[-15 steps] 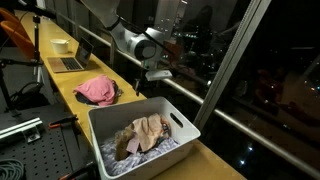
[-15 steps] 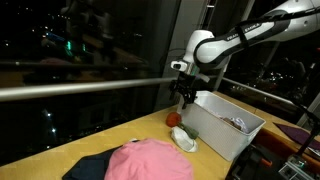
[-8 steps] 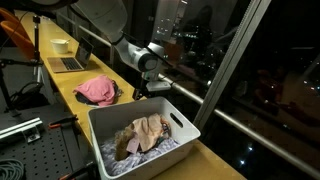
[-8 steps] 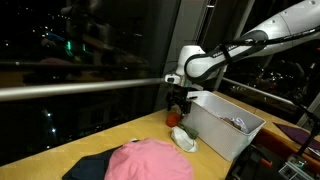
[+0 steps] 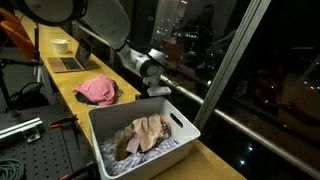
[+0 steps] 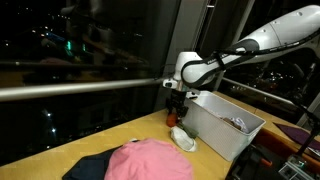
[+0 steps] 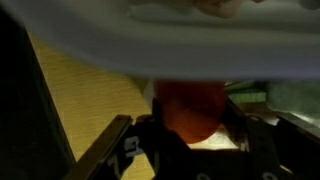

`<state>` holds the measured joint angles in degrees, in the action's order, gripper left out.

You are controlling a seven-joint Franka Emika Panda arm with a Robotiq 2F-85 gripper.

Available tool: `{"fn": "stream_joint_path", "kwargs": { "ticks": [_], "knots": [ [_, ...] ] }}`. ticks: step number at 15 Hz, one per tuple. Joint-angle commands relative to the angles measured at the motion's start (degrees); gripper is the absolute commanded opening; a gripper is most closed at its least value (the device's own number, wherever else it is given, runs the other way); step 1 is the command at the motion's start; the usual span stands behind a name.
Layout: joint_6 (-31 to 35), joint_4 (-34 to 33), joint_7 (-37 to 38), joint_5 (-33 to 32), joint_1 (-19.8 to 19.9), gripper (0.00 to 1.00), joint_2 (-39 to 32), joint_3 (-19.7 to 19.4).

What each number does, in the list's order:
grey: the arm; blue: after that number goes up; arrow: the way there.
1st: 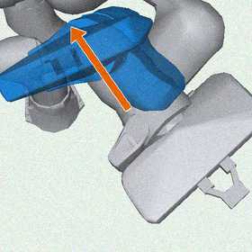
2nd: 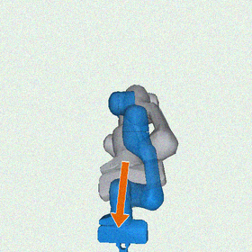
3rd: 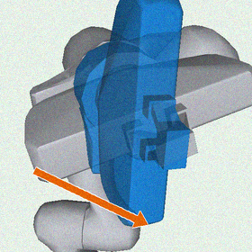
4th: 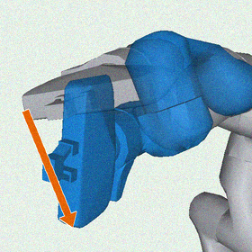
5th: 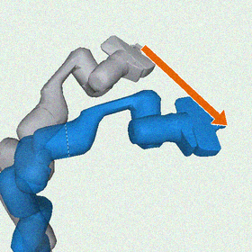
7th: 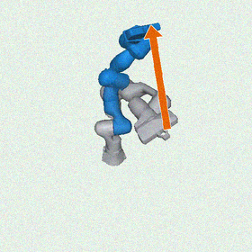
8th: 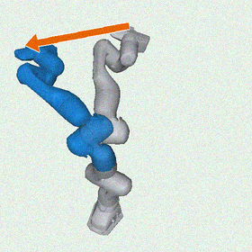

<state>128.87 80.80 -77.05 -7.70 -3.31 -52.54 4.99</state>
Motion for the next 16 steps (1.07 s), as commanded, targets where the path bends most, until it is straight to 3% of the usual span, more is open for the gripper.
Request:
{"fn": "stream_joint_path", "kwargs": {
  "ticks": [1,6,7,16],
  "knots": [
    [-1.0,0.0,1.5,0.1,0.6,0.30,1.1,1.7],
    [0.9,6.9,4.1,2.5,1.3,0.00,8.9,4.6],
    [1.6,9.5,4.8,3.2,1.6,0.04,12.0,5.2],
    [8.7,28.3,9.1,3.1,3.8,0.04,38.7,2.9]
  ]
}}
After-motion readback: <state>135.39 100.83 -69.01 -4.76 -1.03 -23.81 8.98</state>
